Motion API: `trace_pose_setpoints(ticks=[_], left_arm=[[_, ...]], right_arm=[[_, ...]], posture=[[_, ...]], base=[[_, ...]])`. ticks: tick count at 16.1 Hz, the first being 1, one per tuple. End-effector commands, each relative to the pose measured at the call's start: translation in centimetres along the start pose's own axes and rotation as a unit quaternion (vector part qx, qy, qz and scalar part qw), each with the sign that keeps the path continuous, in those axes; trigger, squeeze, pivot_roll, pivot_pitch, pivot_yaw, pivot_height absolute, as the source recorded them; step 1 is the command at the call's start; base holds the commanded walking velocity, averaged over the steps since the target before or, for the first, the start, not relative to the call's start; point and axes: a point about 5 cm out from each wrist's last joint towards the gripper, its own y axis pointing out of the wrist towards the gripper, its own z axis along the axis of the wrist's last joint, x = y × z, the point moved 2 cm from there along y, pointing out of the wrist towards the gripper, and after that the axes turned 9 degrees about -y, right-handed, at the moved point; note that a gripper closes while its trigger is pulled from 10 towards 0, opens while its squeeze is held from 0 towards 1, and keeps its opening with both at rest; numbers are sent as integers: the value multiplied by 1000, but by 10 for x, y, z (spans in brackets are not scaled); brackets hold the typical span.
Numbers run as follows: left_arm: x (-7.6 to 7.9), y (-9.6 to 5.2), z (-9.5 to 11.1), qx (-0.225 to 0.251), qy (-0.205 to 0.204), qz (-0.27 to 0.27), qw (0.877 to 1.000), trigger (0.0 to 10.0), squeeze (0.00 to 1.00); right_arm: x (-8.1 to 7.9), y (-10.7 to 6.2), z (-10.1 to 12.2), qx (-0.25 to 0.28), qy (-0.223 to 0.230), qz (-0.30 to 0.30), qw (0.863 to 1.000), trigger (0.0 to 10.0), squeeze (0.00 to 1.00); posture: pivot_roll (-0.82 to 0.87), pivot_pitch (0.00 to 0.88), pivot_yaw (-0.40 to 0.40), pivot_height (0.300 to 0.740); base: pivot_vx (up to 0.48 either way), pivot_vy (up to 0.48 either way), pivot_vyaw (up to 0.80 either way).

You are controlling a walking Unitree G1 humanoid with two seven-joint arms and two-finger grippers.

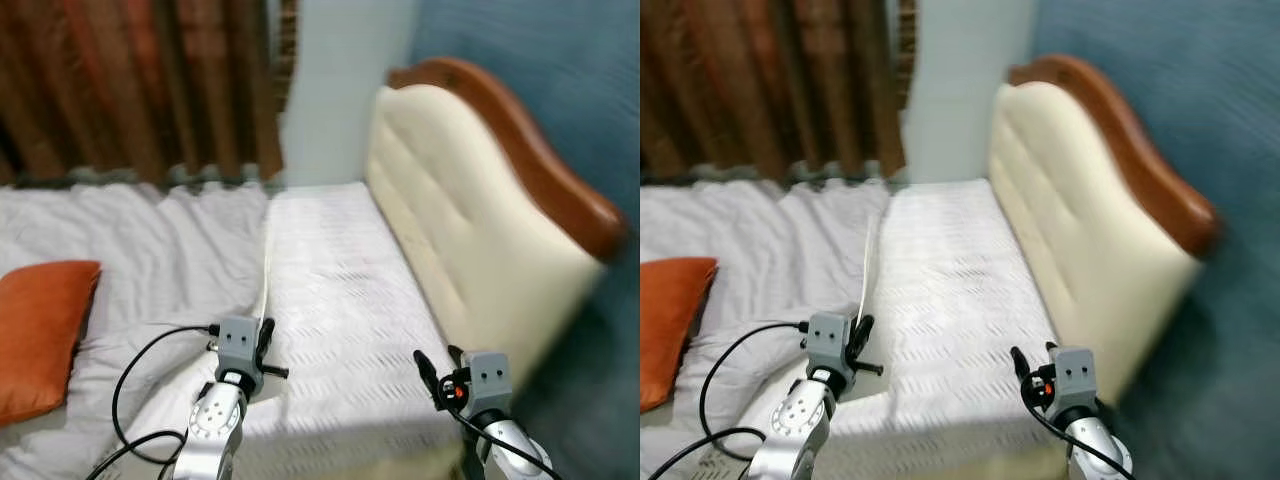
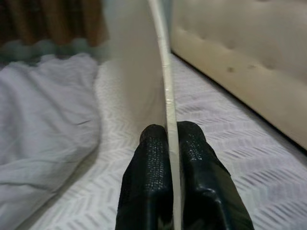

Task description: Clean up the room

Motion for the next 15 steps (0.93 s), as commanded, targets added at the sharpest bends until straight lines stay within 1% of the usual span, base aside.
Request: trace_pose_setpoints(ticks=[1,3,5,8,9,10,11,12,13,14,15], left_arm=[[-3,3,11,23,13,5,1000,10000,0],[-8,3,9,14,19,13,1000,10000,0],[-12,4,9,10,27,18,999,10000,0],[-12,6,9,4,35,11,999,10000,0],[-10,9,7,-6,45,10,999,10000,0],[-6,15,1,-26,76,22,997,10000,0],[-3,22,-7,-61,105,40,992,10000,0],[1,29,-10,-83,100,45,990,10000,0],[7,37,-10,-100,120,50,986,10000,0],[10,40,-11,-112,122,57,985,10000,0],[21,50,-8,-132,118,68,982,10000,0]], right_arm=[[-4,3,4,3,7,10,1000,10000,0],[-2,6,4,1,6,10,1000,10000,0],[-5,7,4,1,6,14,1000,10000,0],[-9,5,1,-3,8,17,1000,10000,0],[-10,3,0,-6,9,19,1000,10000,0],[-11,-1,-2,-11,8,20,1000,10000,0],[-12,-5,-5,-16,8,22,1000,10000,0],[-14,-12,-6,-19,6,26,999,10000,0],[-16,-20,-8,-27,6,29,999,10000,0],[-18,-25,-9,-31,4,32,999,10000,0],[-22,-39,-12,-43,-4,43,998,10000,0]], posture=[[-95,0,-64,740],[-94,0,-64,740],[-90,0,-57,740],[-99,0,-43,740],[-106,0,-42,740],[-116,0,-45,740],[-132,0,-46,740],[-165,36,-56,740],[-203,66,-61,740],[-216,79,-64,740],[-279,141,-70,740]], base=[[480,0,0],[480,0,0],[480,0,0],[480,0,0],[480,0,0],[0,0,0],[0,0,0],[0,0,0],[0,0,0],[0,0,0],[0,0,0]])
